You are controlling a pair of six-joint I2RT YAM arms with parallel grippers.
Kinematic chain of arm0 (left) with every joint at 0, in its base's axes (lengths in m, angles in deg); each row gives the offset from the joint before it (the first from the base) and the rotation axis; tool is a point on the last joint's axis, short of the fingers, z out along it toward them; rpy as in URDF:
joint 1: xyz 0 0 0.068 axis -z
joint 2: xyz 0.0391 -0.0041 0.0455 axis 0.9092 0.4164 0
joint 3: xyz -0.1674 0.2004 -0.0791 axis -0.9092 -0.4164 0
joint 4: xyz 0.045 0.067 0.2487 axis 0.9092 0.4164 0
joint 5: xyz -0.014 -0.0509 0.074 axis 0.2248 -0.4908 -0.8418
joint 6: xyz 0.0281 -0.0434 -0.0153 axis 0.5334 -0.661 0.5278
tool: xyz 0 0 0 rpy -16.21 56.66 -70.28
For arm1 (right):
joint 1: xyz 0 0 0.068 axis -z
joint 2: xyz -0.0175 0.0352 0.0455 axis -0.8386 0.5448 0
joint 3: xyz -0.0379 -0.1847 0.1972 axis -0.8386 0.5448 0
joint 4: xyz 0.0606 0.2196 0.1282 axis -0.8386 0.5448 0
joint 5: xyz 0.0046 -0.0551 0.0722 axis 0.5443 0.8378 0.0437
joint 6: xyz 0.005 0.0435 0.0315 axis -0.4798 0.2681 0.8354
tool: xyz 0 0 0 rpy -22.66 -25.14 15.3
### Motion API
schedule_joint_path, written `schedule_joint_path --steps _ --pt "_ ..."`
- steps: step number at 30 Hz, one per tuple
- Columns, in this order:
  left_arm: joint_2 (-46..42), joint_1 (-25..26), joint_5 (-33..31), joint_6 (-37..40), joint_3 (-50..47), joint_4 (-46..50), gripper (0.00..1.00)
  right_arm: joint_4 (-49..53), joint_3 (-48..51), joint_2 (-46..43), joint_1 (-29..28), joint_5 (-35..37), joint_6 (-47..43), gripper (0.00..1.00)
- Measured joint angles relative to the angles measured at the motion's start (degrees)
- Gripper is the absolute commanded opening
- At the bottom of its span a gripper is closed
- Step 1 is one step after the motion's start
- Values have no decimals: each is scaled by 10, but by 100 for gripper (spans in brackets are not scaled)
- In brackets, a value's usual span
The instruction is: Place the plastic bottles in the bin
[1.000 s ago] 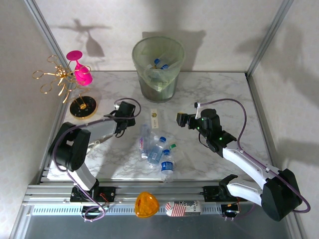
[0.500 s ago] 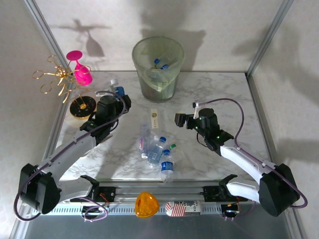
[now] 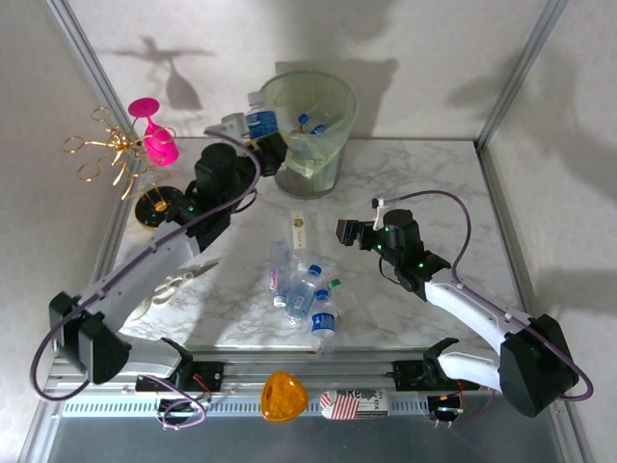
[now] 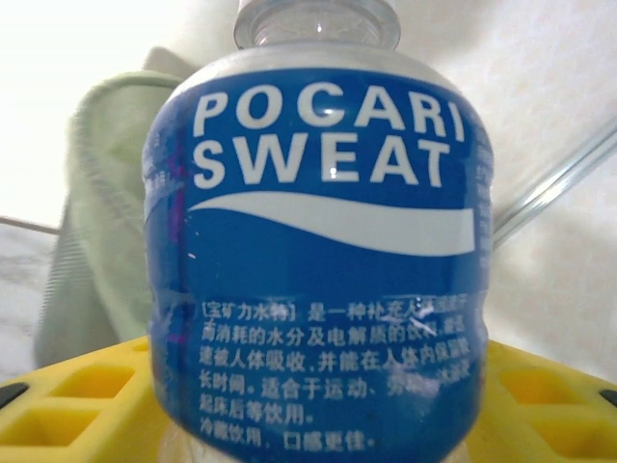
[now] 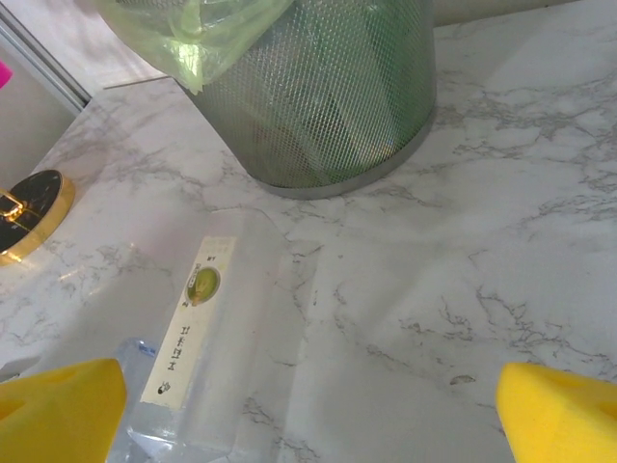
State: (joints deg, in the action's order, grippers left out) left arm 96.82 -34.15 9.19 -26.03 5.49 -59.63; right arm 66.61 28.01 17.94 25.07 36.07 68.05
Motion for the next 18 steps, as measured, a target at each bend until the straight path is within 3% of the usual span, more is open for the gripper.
schedule_joint_path --steps 9,18 --pt "207 13 25 30 240 50 53 3 16 -36 0 0 3 99" --pt "410 20 24 68 506 189 55 5 36 -77 0 2 3 99"
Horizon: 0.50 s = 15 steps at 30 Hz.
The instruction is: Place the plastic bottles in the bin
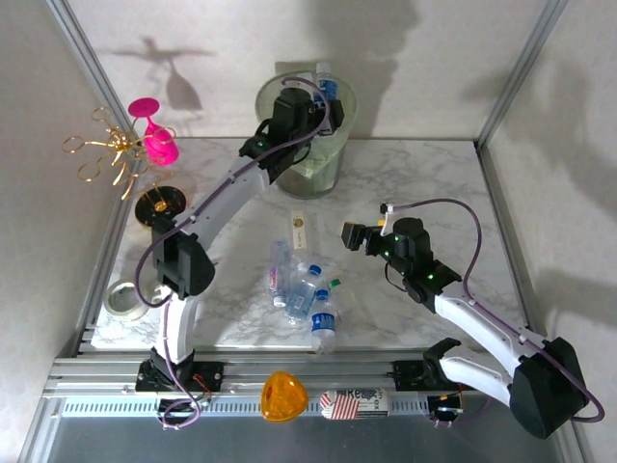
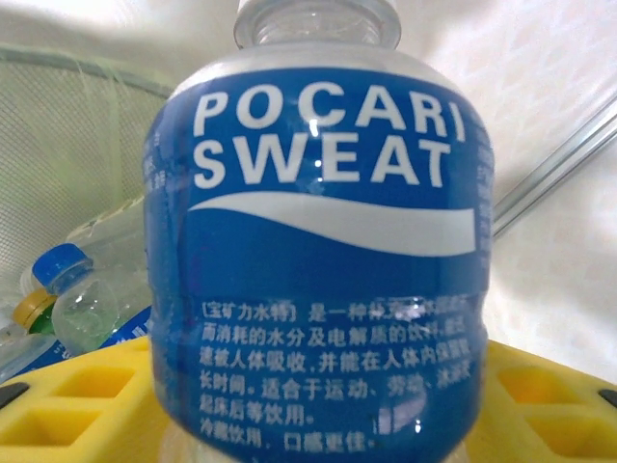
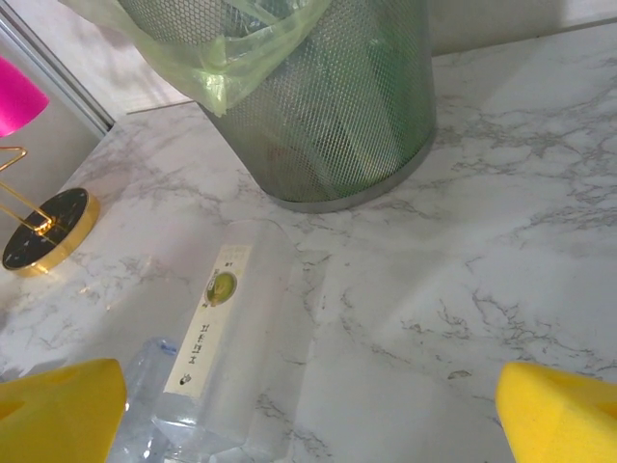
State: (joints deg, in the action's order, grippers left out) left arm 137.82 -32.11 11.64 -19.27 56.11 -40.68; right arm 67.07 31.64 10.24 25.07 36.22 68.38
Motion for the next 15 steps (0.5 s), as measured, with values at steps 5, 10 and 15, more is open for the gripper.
schedule_joint_path --steps 5,10,15 --pt "37 3 -14 13 60 42 70 4 2 -2 0 -1 0 99" --pt "37 4 -34 22 64 52 89 5 2 -2 0 -2 -2 99" --pt "37 4 -55 25 65 59 100 12 2 -2 0 -2 -3 99"
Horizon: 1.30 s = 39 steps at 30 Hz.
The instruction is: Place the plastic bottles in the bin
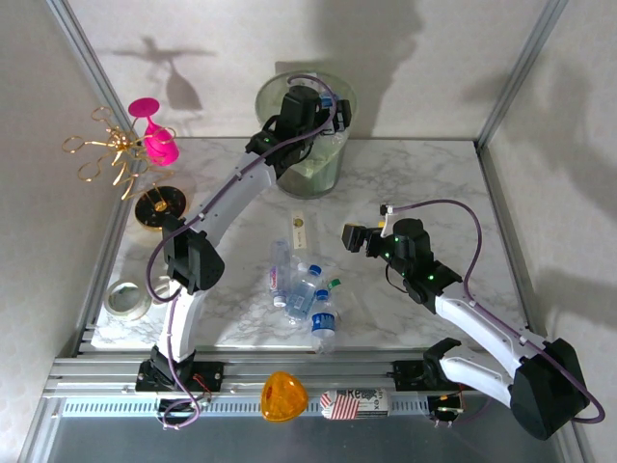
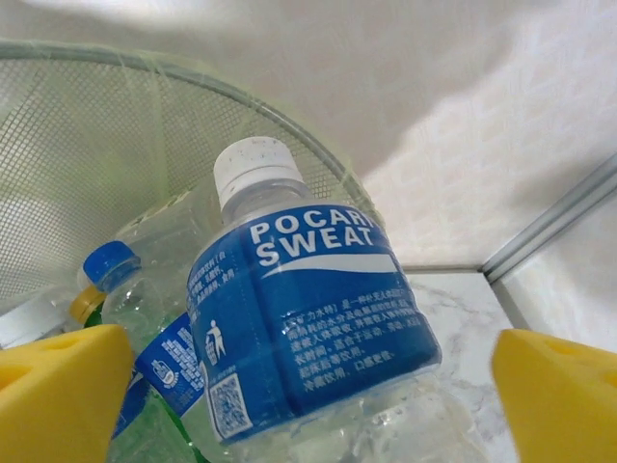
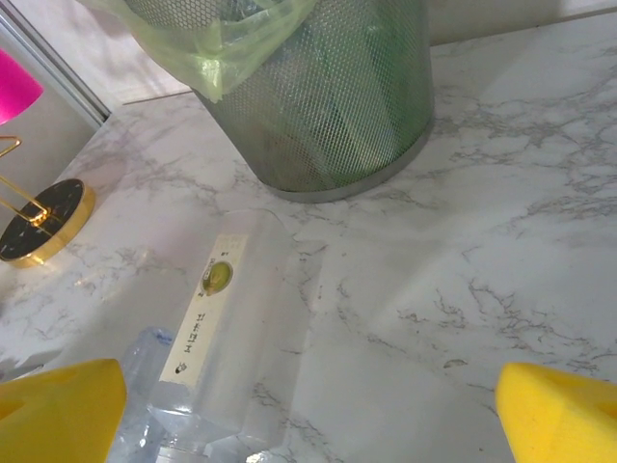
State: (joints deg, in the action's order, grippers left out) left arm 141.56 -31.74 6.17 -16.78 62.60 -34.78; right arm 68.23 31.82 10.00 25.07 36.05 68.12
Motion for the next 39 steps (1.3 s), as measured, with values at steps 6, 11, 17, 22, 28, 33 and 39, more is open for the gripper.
schedule_joint_path --steps 6,11,17,22,28,33,39 --pt "0 0 -14 1 2 5 99 10 0 0 0 0 0 99" --pt "-5 0 -23 6 2 13 100 12 0 0 0 -3 0 99" --pt "-17 -1 -45 21 2 19 100 13 0 2 0 -15 0 99" --pt "-26 -2 -59 31 2 26 100 13 0 7 0 -16 0 99" --pt "-39 -2 -59 33 1 34 100 13 0 8 0 -20 -2 99" --pt "-103 0 -52 32 -72 19 100 14 0 22 0 -36 -7 99" --pt "-277 10 -21 20 -308 -80 100 39 0 33 0 -72 -13 99"
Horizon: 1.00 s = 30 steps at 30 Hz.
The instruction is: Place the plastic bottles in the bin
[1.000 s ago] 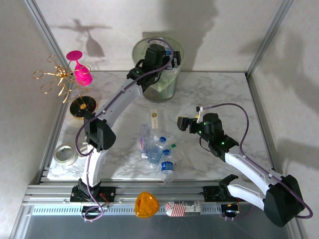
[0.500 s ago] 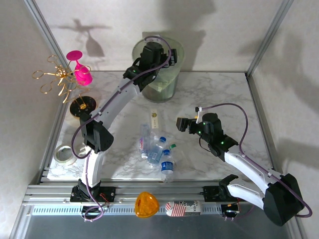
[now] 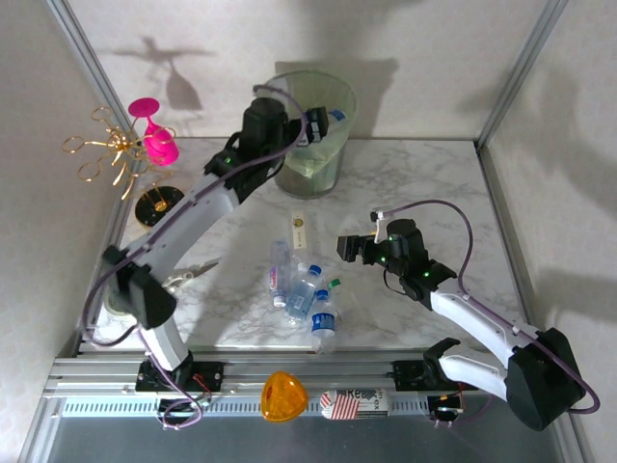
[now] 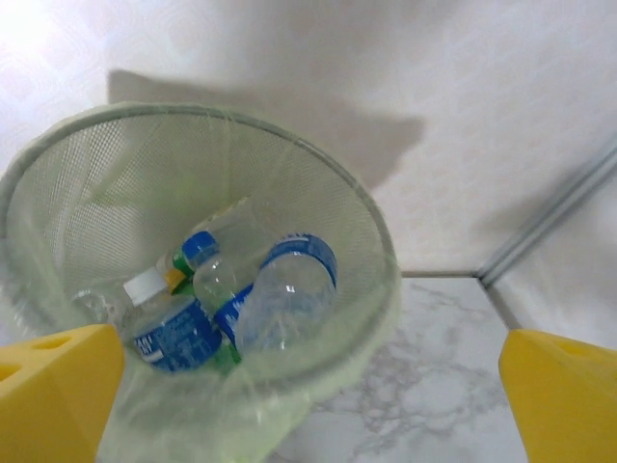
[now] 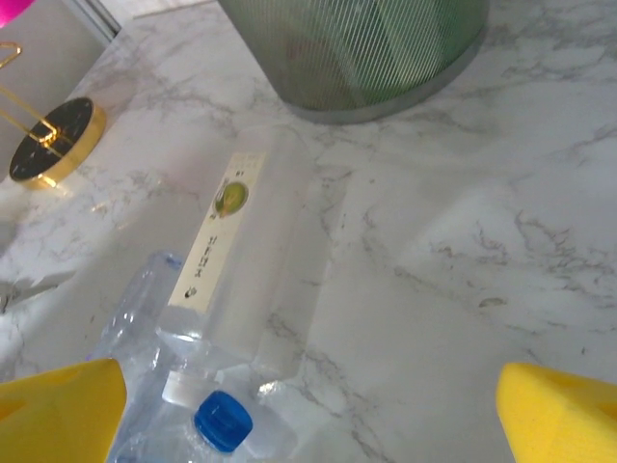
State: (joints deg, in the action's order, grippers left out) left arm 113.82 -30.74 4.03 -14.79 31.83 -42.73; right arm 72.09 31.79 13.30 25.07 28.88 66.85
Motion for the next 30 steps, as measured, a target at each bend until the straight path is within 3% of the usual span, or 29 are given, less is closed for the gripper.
schedule_joint_path --steps 7,12,21,30 --pt "-225 10 46 -42 -302 -154 100 39 9 -1 -8 -17 16 98" --pt "-315 24 51 -83 -461 -205 100 84 29 -1 -25 -37 42 93" --pt "-349 40 11 -191 -654 -259 100 145 48 1 -85 -65 84 89" --pt "-327 46 -43 -268 -687 -330 100 171 72 10 -136 -68 126 84"
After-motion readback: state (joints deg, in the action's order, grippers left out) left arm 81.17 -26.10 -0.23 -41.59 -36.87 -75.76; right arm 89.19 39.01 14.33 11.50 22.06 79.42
